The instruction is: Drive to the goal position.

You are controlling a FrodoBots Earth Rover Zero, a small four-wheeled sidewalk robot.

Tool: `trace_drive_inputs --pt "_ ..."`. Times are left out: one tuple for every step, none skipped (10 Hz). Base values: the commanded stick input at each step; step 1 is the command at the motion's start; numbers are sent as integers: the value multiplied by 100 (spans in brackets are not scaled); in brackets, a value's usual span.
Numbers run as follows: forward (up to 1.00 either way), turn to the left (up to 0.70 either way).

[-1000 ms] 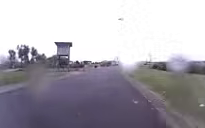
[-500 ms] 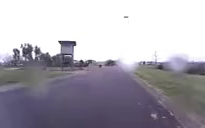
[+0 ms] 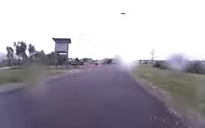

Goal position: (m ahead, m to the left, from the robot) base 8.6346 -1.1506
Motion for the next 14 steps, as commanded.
trace_drive_inputs --pt "100 -18" --pt "100 -5" --pt "100 0" --pt "100 0" --pt "100 0" --pt "100 0" --pt "100 0" --pt "100 0" --pt "100 0" --pt "100 0" --pt "100 0" --pt "100 0" --pt "100 0" --pt "100 0"
